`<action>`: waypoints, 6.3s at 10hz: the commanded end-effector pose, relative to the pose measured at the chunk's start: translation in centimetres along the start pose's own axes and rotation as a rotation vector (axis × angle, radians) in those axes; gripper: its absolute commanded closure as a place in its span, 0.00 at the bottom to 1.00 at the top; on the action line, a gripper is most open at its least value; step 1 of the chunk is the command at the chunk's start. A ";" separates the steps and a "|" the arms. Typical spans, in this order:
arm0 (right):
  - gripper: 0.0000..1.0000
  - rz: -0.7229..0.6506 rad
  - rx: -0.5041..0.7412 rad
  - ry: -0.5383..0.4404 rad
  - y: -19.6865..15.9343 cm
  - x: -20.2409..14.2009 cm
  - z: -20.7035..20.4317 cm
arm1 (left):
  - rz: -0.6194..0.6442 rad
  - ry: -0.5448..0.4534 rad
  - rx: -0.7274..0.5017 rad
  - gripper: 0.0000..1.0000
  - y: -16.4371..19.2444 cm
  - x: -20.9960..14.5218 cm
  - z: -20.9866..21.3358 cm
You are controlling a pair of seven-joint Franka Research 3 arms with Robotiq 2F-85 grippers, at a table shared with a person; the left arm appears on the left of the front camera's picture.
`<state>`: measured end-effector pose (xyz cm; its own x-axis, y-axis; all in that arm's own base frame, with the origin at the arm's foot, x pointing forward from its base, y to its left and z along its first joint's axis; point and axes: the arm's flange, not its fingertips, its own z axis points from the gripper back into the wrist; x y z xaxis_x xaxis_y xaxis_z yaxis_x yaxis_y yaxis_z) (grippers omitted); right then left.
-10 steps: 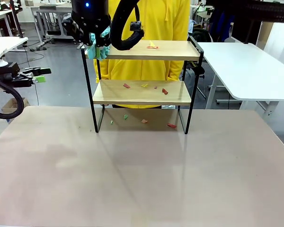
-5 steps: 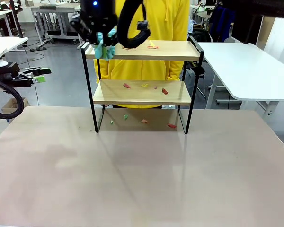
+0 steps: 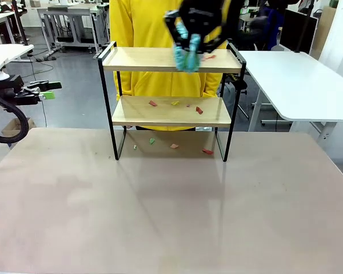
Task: Clean the shelf.
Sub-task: Clean the specific section of the Shelf indicated by the human with the Duster.
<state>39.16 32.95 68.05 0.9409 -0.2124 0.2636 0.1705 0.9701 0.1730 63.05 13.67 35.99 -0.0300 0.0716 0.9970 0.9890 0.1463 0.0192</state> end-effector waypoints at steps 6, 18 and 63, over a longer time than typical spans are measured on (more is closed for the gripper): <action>0.87 -0.028 -0.087 -0.074 -9.3 -1.8 2.7 | -0.013 -0.002 -0.003 0.00 -0.2 0.4 0.0; 0.87 0.842 0.483 0.215 -13.1 -7.6 6.7 | -0.013 -0.002 -0.003 0.00 -0.2 0.4 0.0; 0.87 1.076 0.294 0.799 -29.5 -9.2 -4.9 | -0.013 -0.002 -0.003 0.00 -0.2 0.4 0.0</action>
<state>27.04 6.82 55.80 0.4985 0.8421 -0.2056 -0.7179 0.5340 0.4465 63.05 13.67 35.99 -0.0301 0.0716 0.9970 0.9891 0.1462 0.0193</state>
